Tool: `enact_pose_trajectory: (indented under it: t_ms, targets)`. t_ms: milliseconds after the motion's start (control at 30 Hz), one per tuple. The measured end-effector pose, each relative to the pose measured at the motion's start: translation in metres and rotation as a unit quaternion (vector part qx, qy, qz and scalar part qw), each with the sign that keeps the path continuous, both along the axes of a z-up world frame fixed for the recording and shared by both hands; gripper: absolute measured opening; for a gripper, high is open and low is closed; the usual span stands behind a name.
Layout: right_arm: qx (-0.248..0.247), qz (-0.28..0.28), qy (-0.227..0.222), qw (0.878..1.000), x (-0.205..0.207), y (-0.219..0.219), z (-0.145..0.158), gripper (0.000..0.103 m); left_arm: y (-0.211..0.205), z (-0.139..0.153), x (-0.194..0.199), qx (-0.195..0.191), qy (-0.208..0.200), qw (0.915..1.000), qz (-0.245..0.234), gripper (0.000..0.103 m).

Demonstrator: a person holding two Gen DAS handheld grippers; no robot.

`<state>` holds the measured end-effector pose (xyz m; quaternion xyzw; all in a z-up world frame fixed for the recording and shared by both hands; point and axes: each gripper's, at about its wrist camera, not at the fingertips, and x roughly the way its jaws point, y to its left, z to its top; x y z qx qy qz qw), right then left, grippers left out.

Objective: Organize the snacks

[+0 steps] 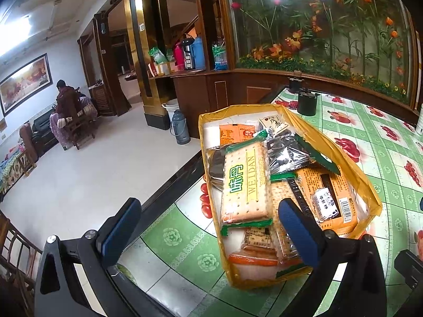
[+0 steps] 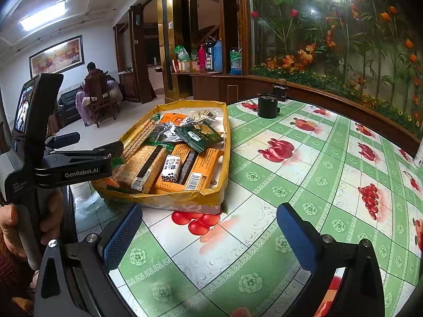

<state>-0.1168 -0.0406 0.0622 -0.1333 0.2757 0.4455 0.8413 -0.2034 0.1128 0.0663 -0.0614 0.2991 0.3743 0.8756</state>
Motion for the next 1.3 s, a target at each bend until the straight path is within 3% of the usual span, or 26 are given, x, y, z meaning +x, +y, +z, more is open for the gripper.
enact_pose_trajectory:
  t_ms: [1300]
  targets:
    - [0.0, -0.002, -0.001, 1.0, 0.0008, -0.0012, 0.0022, 0.103, -0.01, 0.004, -0.003, 0.006, 0.001, 1.0, -0.005, 0.103]
